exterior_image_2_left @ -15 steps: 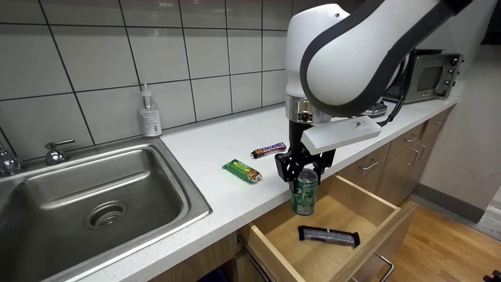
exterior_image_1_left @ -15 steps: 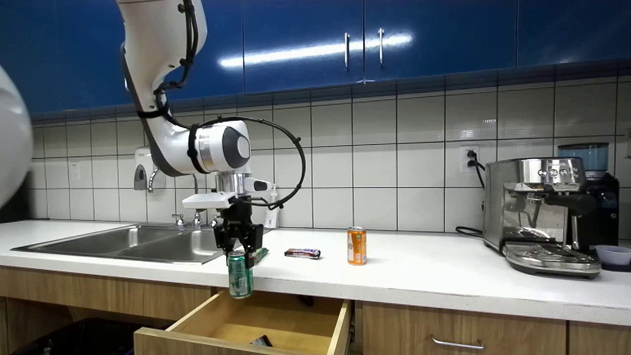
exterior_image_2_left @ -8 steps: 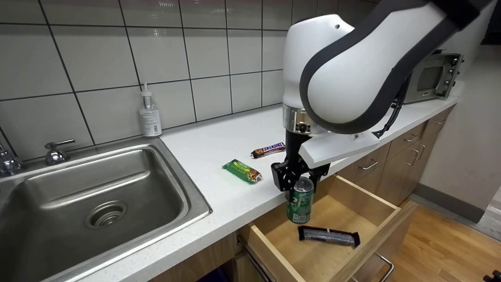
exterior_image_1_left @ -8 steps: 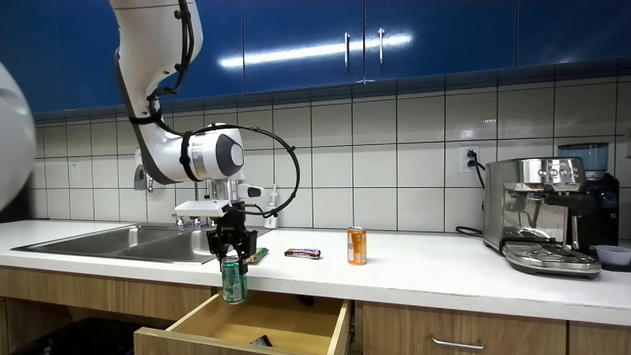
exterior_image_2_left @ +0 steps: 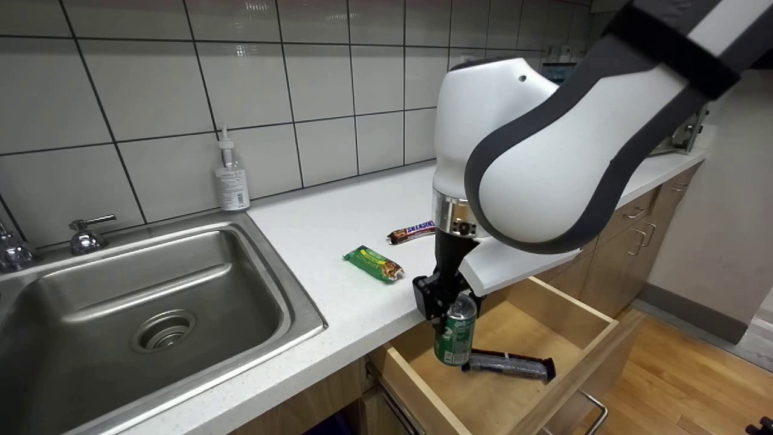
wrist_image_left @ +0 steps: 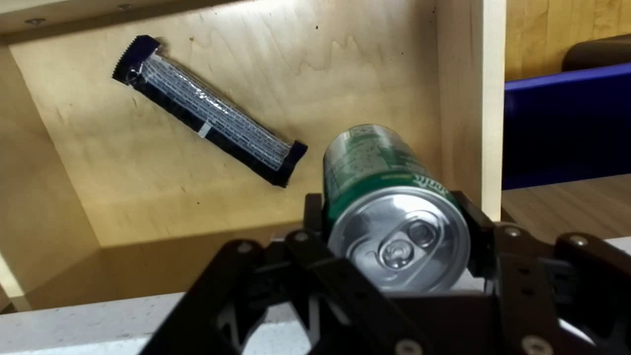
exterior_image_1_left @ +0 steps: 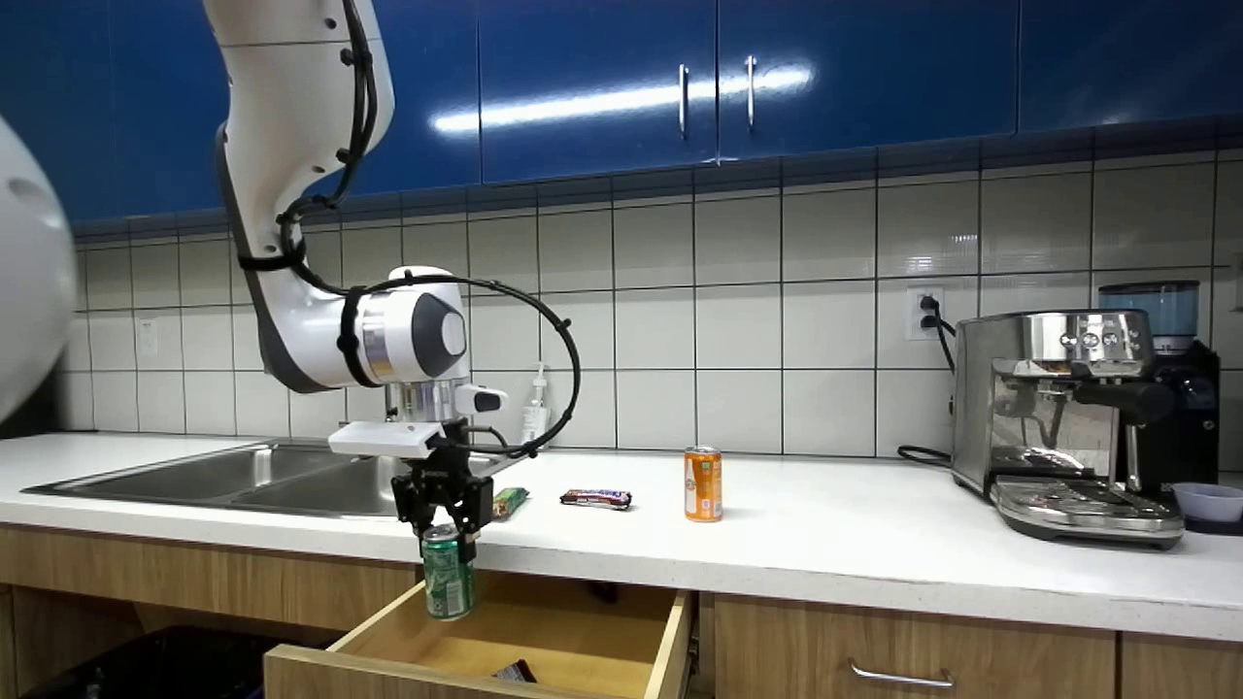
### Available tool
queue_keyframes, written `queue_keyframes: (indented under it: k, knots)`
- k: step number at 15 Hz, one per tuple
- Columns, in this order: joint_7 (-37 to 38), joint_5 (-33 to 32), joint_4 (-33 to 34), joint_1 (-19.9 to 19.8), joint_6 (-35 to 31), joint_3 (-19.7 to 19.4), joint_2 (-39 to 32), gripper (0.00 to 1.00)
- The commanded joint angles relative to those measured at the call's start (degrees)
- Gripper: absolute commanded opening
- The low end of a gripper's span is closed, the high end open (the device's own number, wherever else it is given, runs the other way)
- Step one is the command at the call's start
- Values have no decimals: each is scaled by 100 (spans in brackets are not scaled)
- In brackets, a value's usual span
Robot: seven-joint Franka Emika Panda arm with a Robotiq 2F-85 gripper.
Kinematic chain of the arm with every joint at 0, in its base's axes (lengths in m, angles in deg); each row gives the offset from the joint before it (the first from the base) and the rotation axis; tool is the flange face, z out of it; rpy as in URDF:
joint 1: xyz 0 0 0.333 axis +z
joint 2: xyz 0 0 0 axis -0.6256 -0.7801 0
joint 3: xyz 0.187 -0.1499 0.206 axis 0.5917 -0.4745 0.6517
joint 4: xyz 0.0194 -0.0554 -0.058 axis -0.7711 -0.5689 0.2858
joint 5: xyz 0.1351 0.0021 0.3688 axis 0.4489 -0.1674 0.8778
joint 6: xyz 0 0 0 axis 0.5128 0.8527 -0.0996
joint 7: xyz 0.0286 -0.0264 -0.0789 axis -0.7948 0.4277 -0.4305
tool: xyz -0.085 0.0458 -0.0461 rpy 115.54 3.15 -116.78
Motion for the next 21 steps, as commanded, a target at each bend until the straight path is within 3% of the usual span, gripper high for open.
queue_keyframes:
  k: [1,21]
  knots:
    - [-78,-156,-12,65,-219,16,-93,38]
    - [-996,15,534,-97,-814,-17,-1084,38]
